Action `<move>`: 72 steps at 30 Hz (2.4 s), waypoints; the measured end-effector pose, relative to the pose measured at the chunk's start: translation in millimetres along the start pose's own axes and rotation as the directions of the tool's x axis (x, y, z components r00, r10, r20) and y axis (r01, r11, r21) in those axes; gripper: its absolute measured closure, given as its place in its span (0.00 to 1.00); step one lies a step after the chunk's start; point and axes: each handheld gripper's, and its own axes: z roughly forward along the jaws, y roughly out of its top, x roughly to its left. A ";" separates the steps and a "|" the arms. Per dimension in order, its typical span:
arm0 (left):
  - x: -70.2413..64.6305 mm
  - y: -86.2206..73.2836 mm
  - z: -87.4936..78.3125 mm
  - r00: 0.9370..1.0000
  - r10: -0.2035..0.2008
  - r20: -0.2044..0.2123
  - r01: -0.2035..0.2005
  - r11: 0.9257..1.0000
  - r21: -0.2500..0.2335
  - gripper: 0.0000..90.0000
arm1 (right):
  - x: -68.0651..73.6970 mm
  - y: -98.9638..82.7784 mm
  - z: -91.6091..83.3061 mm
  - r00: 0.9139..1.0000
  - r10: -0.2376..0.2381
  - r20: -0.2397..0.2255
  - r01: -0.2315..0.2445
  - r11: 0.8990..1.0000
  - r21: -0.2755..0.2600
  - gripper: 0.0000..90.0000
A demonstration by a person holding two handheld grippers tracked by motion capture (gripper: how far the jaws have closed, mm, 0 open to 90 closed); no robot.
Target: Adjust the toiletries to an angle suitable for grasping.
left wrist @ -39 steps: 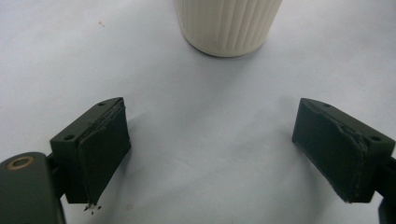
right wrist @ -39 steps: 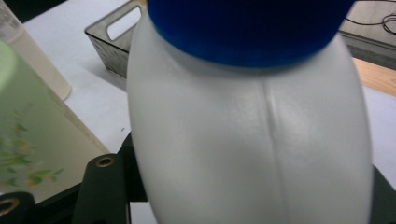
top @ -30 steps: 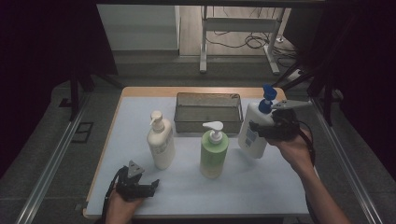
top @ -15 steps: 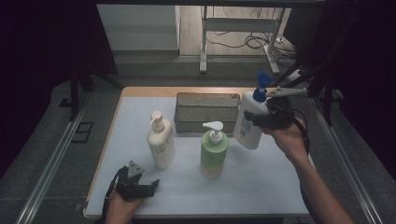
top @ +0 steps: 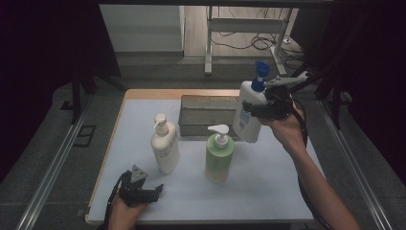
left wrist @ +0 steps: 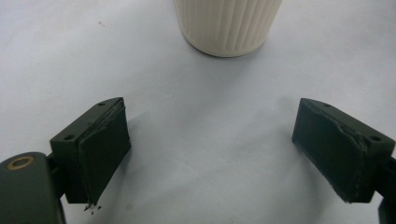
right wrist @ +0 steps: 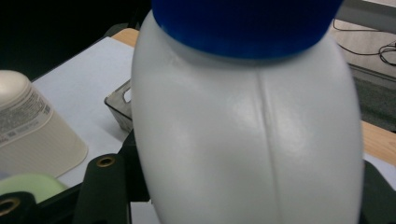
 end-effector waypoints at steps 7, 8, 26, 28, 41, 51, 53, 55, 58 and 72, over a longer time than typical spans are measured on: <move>0.1 0.0 0.0 1.000 0.001 -0.001 -0.001 1.000 0.001 0.12 | 0.6 10.4 10.0 1.000 0.000 0.013 0.000 1.000 -0.010 0.44; 0.1 0.0 0.0 1.000 0.001 0.000 -0.001 1.000 0.001 0.12 | 0.8 11.7 11.7 1.000 -0.001 0.014 0.001 1.000 -0.011 0.44; 0.2 0.0 -0.1 1.000 0.001 -0.001 -0.001 1.000 0.001 0.12 | 5.5 31.7 48.0 1.000 0.010 0.024 -0.010 1.000 -0.029 0.44; 0.2 0.0 -0.1 1.000 0.001 0.000 -0.001 1.000 0.001 0.12 | 6.6 33.5 52.8 1.000 0.012 0.026 -0.011 0.999 -0.031 0.44; 0.1 -0.1 0.0 1.000 0.001 0.000 -0.001 1.000 0.000 0.12 | 16.0 42.4 82.7 0.999 0.016 0.040 -0.014 0.999 -0.043 0.44; 0.0 -0.1 0.0 1.000 0.000 0.000 0.000 1.000 -0.001 0.12 | 23.4 46.4 105.1 0.999 0.012 0.048 -0.009 0.998 -0.061 0.44; 0.0 -0.1 0.0 1.000 0.000 0.000 0.000 1.000 -0.001 0.12 | 25.1 47.0 109.8 0.999 0.013 0.047 -0.010 0.998 -0.061 0.44; 0.1 -0.2 0.0 1.000 0.000 0.000 0.000 1.000 -0.001 0.12 | 27.6 46.7 116.4 0.999 0.015 0.041 -0.012 0.998 -0.059 0.44; 0.1 -0.1 0.0 1.000 0.000 0.000 0.000 1.000 -0.001 0.12 | 29.8 45.8 121.7 0.999 0.012 0.036 -0.011 0.999 -0.053 0.44; 0.0 -0.2 -0.2 1.000 0.000 0.000 0.000 1.000 0.003 0.12 | 42.7 32.7 146.2 1.000 -0.005 0.025 0.005 1.000 -0.011 0.44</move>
